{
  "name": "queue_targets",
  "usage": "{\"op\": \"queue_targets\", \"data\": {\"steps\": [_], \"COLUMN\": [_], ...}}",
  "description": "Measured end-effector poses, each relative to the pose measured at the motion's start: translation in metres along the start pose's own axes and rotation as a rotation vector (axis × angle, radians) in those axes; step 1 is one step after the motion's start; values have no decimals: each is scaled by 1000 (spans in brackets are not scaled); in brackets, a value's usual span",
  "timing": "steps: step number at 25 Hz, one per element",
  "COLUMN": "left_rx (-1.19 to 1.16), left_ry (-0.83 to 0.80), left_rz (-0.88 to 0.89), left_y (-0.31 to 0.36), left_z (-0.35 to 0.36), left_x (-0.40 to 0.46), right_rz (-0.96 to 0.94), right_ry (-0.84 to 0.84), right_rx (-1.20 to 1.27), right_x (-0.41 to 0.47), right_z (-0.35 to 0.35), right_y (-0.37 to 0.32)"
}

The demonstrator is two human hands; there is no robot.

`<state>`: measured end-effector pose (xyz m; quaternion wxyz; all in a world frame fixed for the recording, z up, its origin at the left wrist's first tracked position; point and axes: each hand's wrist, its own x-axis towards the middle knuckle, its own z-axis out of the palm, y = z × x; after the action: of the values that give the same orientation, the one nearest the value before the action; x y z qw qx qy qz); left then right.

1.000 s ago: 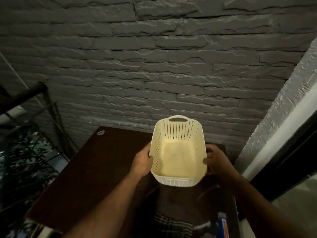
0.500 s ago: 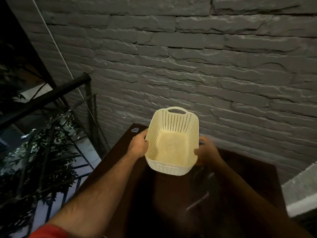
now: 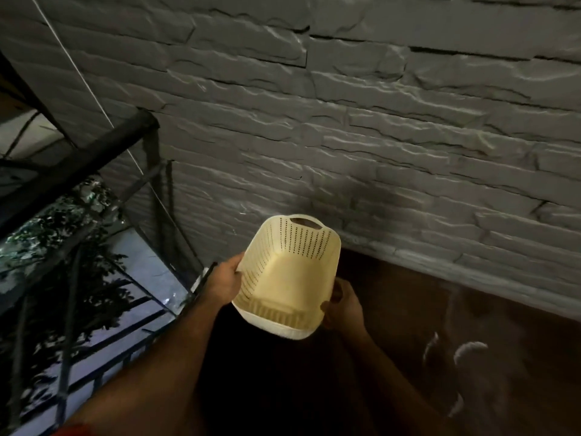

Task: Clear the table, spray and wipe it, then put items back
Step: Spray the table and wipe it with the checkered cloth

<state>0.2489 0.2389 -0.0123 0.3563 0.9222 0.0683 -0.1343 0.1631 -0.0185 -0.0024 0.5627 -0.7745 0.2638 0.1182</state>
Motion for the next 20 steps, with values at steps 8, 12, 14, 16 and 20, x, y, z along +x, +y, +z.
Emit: {"op": "queue_targets", "data": {"steps": [8,12,14,16,20], "left_rx": [-50,-11,16,36,31], "left_ry": [16,42,48,33,21], "left_rz": [48,71,85,87,77], "left_y": [-21,-25,-25,-27,-30], "left_z": [-4,-2,-4,-4,-2], "left_x": [46,52,51,51,54], "right_rz": [-20,-2,-4,6,17], "right_ry": [24,20,21,19,5], "right_rx": [16,22,23,44,63], "right_x": [30,25,25,26,28], "right_z": [24,28,29,28,29], "right_y": [-20,-20,-18,-18,-16]}}
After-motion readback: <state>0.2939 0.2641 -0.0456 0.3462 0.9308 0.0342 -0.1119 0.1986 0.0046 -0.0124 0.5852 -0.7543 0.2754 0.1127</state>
